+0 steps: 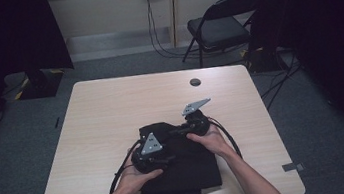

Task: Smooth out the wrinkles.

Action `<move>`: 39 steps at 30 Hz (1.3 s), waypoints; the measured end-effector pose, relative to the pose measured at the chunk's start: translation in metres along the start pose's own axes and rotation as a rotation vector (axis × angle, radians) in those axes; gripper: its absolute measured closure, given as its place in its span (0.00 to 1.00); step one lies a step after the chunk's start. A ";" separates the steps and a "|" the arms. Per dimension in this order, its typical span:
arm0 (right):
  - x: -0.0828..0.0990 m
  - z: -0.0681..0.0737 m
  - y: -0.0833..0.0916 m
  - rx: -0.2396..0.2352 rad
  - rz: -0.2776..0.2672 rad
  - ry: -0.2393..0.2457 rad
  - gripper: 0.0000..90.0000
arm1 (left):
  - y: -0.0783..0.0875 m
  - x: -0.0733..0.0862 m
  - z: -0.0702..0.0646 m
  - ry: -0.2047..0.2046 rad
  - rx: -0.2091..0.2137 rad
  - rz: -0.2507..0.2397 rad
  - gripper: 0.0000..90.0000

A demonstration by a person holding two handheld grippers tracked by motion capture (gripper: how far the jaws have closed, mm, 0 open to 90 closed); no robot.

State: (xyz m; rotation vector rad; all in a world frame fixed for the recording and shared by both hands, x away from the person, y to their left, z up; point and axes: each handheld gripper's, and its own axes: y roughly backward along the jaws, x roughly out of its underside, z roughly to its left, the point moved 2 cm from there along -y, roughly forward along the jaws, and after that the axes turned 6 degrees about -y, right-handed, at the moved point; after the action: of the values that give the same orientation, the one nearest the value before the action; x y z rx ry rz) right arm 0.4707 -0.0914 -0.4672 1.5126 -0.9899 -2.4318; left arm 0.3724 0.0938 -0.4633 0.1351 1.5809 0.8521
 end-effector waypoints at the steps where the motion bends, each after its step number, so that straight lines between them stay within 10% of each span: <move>1: 0.000 -0.002 0.001 0.006 -0.001 -0.002 0.85 | 0.005 -0.003 -0.004 -0.014 0.019 -0.007 0.48; 5: 0.000 -0.007 0.006 0.023 -0.014 -0.015 0.85 | 0.029 -0.002 -0.024 -0.026 0.124 0.006 0.49; 8: 0.000 -0.009 0.010 0.033 -0.021 -0.017 0.86 | 0.038 0.018 -0.034 -0.104 0.140 0.072 0.48; 12: -0.005 -0.011 0.012 0.052 -0.028 -0.012 0.86 | 0.033 0.036 -0.030 -0.089 0.152 0.104 0.43; 19: -0.013 -0.009 0.014 0.061 -0.043 0.002 0.86 | 0.005 0.034 -0.019 -0.097 0.038 0.122 0.43; 30: -0.017 0.042 0.033 0.029 -0.061 0.126 0.86 | -0.007 0.035 -0.019 -0.132 -0.026 0.122 0.42; 39: 0.018 0.078 0.036 -0.009 -0.012 0.130 0.84 | -0.009 0.037 -0.022 -0.135 -0.059 0.096 0.43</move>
State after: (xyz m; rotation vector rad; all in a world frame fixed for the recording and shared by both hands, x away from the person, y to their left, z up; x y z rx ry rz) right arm 0.3879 -0.0901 -0.4379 1.6539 -0.9461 -2.3083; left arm 0.3477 0.0978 -0.4999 0.2230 1.4309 0.9435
